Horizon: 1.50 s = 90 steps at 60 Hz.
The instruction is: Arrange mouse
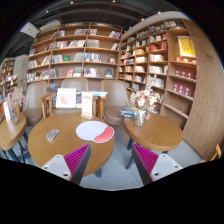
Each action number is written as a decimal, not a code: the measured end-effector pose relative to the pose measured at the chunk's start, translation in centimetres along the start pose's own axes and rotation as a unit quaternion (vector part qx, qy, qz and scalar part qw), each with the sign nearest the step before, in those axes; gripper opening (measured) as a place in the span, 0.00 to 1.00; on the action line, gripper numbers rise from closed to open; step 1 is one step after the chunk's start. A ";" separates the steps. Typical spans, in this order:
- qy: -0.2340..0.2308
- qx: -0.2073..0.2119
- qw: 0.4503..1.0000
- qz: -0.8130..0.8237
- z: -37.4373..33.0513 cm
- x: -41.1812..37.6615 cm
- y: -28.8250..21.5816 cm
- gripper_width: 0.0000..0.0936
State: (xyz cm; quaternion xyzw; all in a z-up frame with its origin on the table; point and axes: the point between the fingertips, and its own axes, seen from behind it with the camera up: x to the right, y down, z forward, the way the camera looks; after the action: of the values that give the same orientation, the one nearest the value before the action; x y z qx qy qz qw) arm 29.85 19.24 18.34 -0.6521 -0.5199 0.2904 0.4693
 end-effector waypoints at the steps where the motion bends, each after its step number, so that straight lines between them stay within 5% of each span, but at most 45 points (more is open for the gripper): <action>1: -0.002 -0.001 1.000 0.000 0.2 -0.5 0.4 0.91; 47: -0.160 -0.043 0.986 -0.012 2.7 -29.4 5.9 0.91; 72: -0.149 -0.051 0.987 -0.022 11.6 -35.0 7.4 0.91; 90: -0.145 -0.096 0.985 -0.012 17.9 -37.8 9.0 0.91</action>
State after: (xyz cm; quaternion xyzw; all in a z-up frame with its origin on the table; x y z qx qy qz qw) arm 7.02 -11.32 -0.99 -0.6387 -0.6156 0.3246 0.3281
